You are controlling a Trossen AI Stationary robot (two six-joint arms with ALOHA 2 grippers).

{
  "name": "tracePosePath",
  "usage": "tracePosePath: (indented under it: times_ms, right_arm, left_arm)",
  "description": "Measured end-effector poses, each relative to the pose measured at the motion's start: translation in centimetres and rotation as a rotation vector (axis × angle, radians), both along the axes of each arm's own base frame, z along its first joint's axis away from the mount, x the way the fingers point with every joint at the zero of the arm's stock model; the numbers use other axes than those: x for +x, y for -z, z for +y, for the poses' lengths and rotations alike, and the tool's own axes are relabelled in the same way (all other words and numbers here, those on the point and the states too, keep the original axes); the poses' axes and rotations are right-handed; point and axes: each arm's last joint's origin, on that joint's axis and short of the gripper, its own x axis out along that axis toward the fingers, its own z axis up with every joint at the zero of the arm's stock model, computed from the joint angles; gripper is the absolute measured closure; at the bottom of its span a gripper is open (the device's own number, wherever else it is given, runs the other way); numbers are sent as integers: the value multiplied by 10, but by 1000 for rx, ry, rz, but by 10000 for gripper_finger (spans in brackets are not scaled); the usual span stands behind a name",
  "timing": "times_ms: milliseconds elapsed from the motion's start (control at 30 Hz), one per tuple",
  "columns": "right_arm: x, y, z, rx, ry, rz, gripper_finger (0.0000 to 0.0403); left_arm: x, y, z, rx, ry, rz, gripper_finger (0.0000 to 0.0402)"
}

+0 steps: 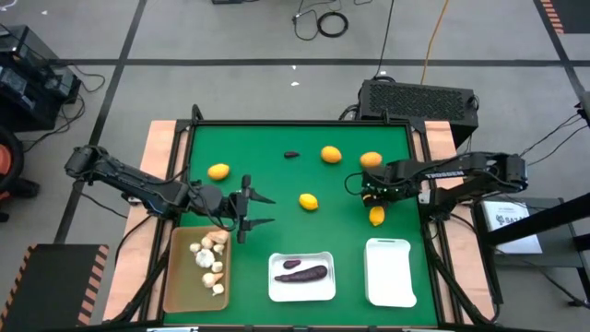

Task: Sort produce into baskets
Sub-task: Put the eggplant into the left white bin

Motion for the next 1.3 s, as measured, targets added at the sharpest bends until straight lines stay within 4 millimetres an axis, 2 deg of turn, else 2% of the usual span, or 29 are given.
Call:
tracePosePath:
  times_ms: [167,467,733,1067,1300]
  right_arm:
    - [-1,4,0,-3,-6,-19,172]
    - [-1,-2,0,-36,-25,-95,274]
    - [8,-16,-2,-81,-48,-292,342]
    - [42,-45,-1,-106,-161,-750,357]
    - [77,-87,19,-107,-301,-886,358]
  left_arm:
    - [0,1,0,-16,-4,9,174]
    - [0,2,0,-14,-5,21,174]
    - [0,2,0,-13,-5,20,174]
    - [0,1,0,-12,-4,17,174]
    - [0,1,0,7,-5,16,174]
